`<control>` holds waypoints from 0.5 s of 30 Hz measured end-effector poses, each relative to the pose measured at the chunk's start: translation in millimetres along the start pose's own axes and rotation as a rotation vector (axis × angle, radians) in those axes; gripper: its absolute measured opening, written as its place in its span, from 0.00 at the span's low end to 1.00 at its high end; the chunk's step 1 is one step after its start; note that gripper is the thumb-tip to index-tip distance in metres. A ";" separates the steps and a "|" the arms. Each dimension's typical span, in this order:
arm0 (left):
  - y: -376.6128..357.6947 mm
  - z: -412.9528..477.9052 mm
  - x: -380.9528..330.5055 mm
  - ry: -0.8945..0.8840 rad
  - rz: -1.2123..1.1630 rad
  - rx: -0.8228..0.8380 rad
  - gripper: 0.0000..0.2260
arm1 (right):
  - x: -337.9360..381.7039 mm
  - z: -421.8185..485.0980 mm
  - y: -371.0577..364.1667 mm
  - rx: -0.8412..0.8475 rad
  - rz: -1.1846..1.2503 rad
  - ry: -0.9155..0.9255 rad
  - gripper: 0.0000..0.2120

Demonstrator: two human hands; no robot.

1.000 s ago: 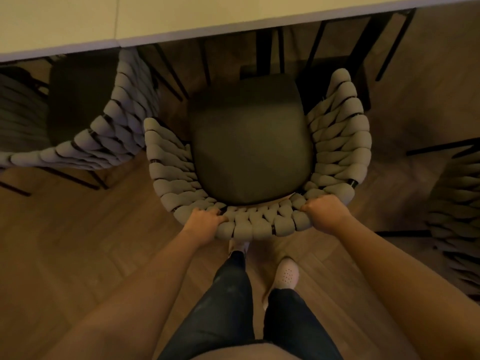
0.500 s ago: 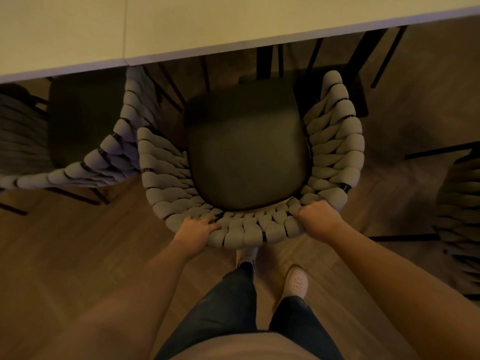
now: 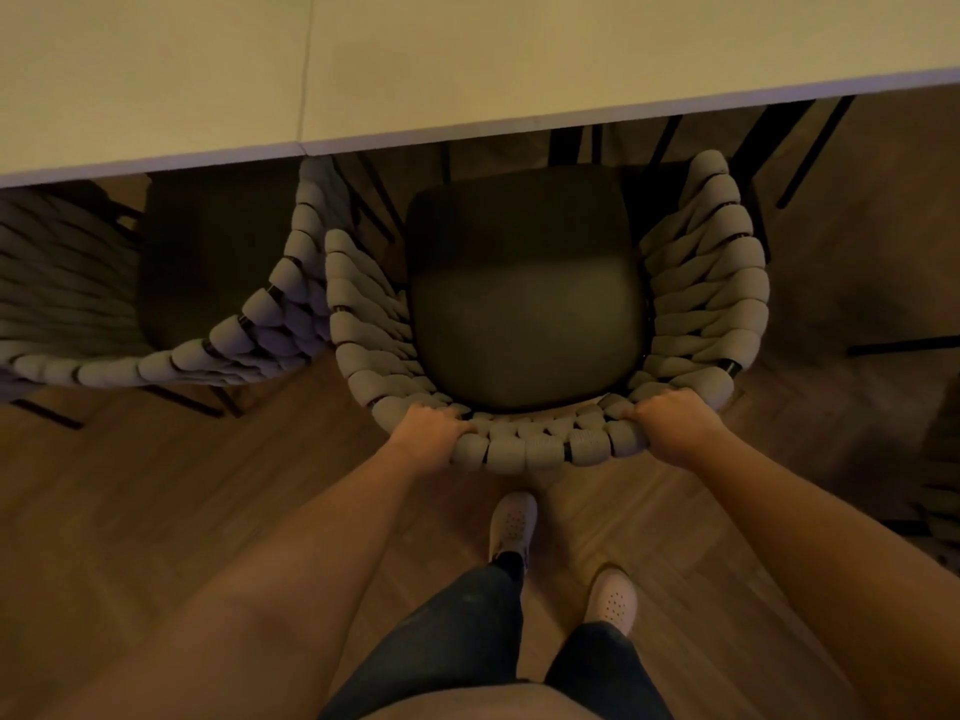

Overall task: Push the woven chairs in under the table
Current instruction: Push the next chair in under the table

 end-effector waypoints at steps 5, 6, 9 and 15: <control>11.9 19.1 36.1 -0.022 0.007 0.034 0.22 | 7.0 26.8 21.0 -0.026 0.018 -0.028 0.15; 14.8 23.5 43.7 -0.024 0.004 0.032 0.22 | 6.4 33.9 24.2 -0.022 0.028 -0.038 0.14; 27.1 35.6 65.3 -0.023 0.009 0.007 0.21 | 7.0 52.3 41.2 -0.024 0.052 -0.045 0.14; 40.9 56.5 93.1 0.092 0.022 0.005 0.20 | -3.2 80.1 63.6 0.005 0.059 -0.059 0.14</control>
Point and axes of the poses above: each hand's wrist, its own z-axis towards the middle knuckle, its own y-axis out of the back of the hand, x = y × z, the point moved 6 cm from there along z, towards the middle knuckle, and after that the axes turned 3 degrees about -z, right-handed, at the moved point
